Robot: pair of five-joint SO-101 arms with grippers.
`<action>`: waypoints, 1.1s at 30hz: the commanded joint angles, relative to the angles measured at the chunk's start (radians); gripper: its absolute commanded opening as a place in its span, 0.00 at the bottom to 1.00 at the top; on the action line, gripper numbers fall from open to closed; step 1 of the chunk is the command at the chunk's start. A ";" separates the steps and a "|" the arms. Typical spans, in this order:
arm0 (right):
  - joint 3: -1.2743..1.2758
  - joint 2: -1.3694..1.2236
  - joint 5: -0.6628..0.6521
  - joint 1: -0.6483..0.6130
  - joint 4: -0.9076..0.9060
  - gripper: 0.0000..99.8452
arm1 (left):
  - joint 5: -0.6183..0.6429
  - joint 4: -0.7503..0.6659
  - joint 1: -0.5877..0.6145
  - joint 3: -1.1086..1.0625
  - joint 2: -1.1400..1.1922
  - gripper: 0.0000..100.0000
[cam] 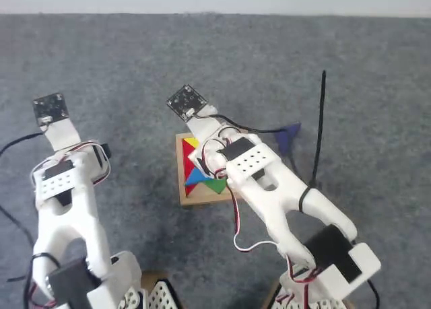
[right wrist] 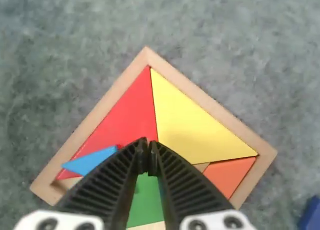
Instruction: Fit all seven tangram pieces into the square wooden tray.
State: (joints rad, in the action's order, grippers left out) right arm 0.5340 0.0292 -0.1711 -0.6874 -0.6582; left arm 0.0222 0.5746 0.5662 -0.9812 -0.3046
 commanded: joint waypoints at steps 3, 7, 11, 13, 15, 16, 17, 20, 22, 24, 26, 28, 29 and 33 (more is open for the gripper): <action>0.031 0.048 0.009 -0.073 0.015 0.01 | -0.011 -0.028 -0.008 0.004 -0.025 0.23; 0.041 0.047 0.009 -0.076 0.015 0.01 | -0.011 -0.028 -0.008 0.004 -0.025 0.23; 0.051 0.047 0.009 -0.076 0.015 0.01 | -0.011 -0.028 -0.008 0.004 -0.025 0.23; 0.057 0.045 0.009 -0.077 0.015 0.01 | -0.011 -0.028 -0.008 0.004 -0.025 0.23; 0.060 0.047 0.009 -0.074 0.022 0.01 | -0.011 -0.028 -0.008 0.004 -0.025 0.23; 0.055 0.047 0.009 -0.073 0.027 0.01 | -0.011 -0.028 -0.008 0.004 -0.025 0.23; 0.046 0.047 0.009 -0.076 0.038 0.01 | -0.011 -0.028 -0.008 0.004 -0.025 0.23; 0.021 0.044 0.009 -0.076 0.064 0.01 | -0.011 -0.028 -0.008 0.004 -0.025 0.23; 0.017 0.038 0.008 -0.076 0.073 0.01 | -0.011 -0.028 -0.008 0.002 -0.025 0.23; 0.002 0.010 0.008 -0.076 0.071 0.01 | -0.011 -0.028 -0.008 0.002 -0.025 0.23; -0.020 -0.027 0.008 -0.076 0.070 0.01 | -0.011 -0.028 -0.008 0.002 -0.025 0.23; -0.040 -0.058 0.008 -0.074 0.064 0.01 | -0.011 -0.026 -0.008 0.002 -0.025 0.23; -0.044 -0.068 0.006 -0.074 0.064 0.01 | -0.011 -0.026 -0.008 0.002 -0.025 0.23; -0.041 -0.074 0.002 -0.076 0.062 0.01 | -0.011 -0.026 -0.008 0.002 -0.025 0.23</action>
State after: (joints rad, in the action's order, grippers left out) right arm 0.5478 -0.0537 -0.1711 -0.7580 -0.6061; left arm 0.0222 0.5746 0.5662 -0.9812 -0.3046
